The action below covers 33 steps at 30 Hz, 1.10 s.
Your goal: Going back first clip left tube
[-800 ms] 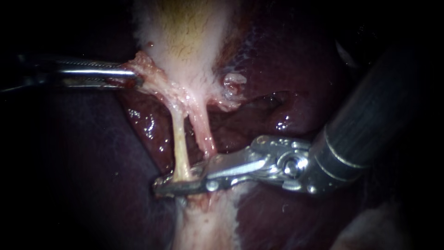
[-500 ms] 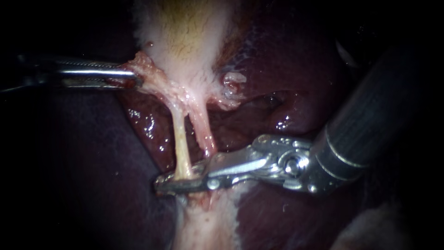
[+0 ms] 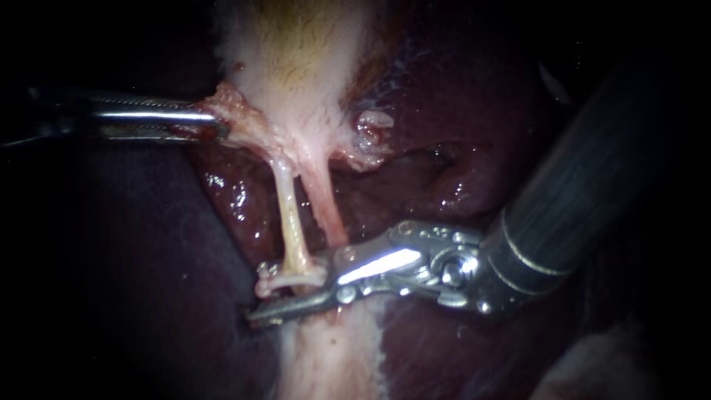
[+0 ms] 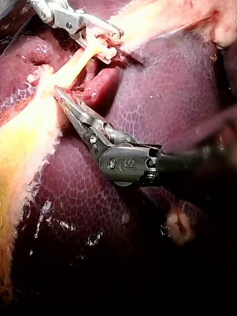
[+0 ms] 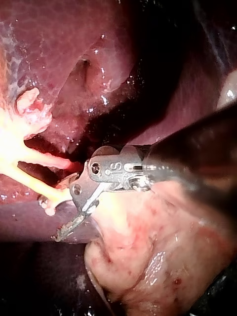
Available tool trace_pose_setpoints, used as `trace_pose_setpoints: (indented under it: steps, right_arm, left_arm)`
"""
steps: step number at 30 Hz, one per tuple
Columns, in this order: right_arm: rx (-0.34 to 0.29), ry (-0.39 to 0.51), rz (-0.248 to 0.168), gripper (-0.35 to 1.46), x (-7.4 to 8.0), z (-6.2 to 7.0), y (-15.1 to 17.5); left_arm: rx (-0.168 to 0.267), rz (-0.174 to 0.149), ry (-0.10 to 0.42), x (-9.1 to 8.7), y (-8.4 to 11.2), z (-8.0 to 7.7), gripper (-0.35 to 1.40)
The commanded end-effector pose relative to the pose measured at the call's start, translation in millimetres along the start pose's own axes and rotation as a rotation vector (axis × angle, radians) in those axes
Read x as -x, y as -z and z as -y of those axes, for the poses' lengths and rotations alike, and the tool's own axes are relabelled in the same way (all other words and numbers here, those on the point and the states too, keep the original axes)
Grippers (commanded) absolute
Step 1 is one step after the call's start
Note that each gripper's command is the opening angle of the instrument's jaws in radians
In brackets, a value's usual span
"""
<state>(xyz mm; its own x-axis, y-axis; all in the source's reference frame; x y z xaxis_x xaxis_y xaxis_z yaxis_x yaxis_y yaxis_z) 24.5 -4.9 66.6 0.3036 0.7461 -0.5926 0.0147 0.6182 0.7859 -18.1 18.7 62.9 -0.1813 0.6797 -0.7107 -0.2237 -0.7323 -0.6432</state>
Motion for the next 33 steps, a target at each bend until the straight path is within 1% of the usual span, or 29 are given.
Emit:
trace_pose_setpoints:
  steps: [1, 3, 6, 8, 12, 16, 18, 21, 25, 29, 33]
  right_arm:
    - [0.019, 0.013, -0.005, 0.5, 0.1, -0.4, 0.1]
    - [0.044, 0.049, -0.005, 0.5, 0.3, -1.2, 0.5]
    - [0.059, 0.08, 0.02, 0.5, 0.7, -2.1, 1.0]
    - [0.068, 0.104, 0.033, 0.5, 1.0, -2.5, 1.2]
    - [0.068, 0.135, 0.037, 0.5, 1.3, -2.9, 1.8]
    - [0.062, 0.188, 0.04, 0.5, 1.5, -2.7, 2.7]
    - [0.059, 0.194, 0.041, 0.5, 1.6, -2.6, 3.4]
    - [0.048, 0.23, 0.045, 0.5, 1.9, -2.3, 4.7]
    - [0.038, 0.294, 0.047, 0.5, 2.0, -1.8, 7.2]
    - [0.026, 0.347, 0.048, 0.5, 1.7, -1.5, 10.2]
    - [0.036, 0.39, 0.043, 0.5, 1.4, -1.2, 12.9]
  left_arm:
    - [0.0, 0.0, 0.0, 0.0, 0.0, 0.0, -0.35]
    - [0.0, 0.0, 0.0, 0.0, 0.0, 0.0, -0.35]
    - [0.0, 0.0, 0.0, 0.0, 0.0, 0.0, -0.35]
    - [0.0, 0.0, 0.0, 0.0, 0.0, 0.0, -0.35]
    - [0.0, 0.0, 0.0, 0.0, 0.0, 0.0, -0.35]
    - [0.0, 0.0, 0.0, 0.0, 0.1, 0.0, -0.35]
    - [0.0, 0.0, 0.0, 0.0, 0.1, 0.0, -0.35]
    - [0.0, 0.0, 0.0, 0.0, 0.1, 0.0, -0.35]
    - [0.001, 0.0, 0.0, 0.0, 0.2, 0.0, -0.35]
    - [0.001, 0.0, 0.0, 0.0, 0.2, 0.0, -0.35]
    - [0.001, 0.0, 0.0, 0.0, 0.2, 0.0, -0.35]
